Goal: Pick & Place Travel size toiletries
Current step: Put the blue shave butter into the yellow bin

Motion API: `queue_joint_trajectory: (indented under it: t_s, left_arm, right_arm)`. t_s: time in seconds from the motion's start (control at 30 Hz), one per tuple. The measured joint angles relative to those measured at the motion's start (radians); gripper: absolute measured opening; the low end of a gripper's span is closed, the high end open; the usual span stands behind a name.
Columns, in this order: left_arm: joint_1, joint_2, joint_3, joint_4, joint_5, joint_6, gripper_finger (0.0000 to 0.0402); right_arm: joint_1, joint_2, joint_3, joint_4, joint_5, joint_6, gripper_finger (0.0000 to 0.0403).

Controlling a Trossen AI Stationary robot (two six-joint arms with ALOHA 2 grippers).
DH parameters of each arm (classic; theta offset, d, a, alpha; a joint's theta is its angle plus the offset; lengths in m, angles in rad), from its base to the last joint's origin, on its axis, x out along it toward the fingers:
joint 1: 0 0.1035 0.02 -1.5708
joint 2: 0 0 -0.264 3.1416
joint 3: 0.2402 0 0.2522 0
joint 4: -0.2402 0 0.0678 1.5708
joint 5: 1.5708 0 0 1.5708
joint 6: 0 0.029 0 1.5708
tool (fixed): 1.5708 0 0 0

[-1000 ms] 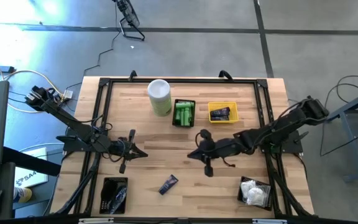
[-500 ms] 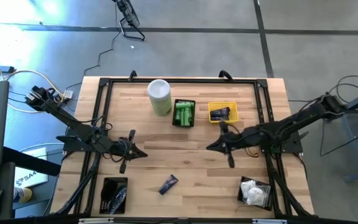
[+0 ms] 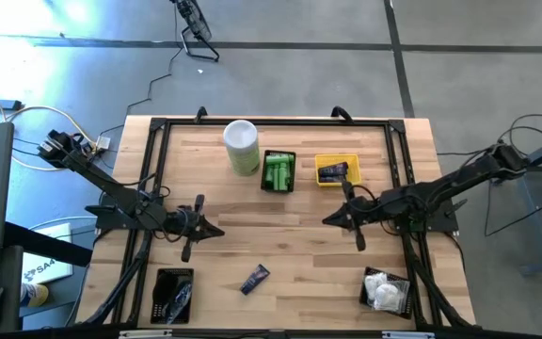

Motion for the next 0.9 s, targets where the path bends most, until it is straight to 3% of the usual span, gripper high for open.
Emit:
queue_joint_trajectory:
  t_s: [0.33, 0.6, 0.9]
  left_arm:
    - [0.0, 0.0, 0.0, -0.005, 0.008, 0.0, 0.0001]
    - [0.0, 0.0, 0.0, -0.045, 0.009, 0.0, 0.0001]
    - [0.0, 0.0, 0.0, -0.044, 0.01, 0.0, 0.0001]
  right_arm:
    - [0.0, 0.058, 0.0, 0.022, -0.003, 0.008, 0.0003]
    - [0.001, 0.064, 0.0, 0.015, -0.005, 0.138, 0.0003]
    - [0.001, 0.065, 0.0, 0.015, 0.0, 0.131, 0.0003]
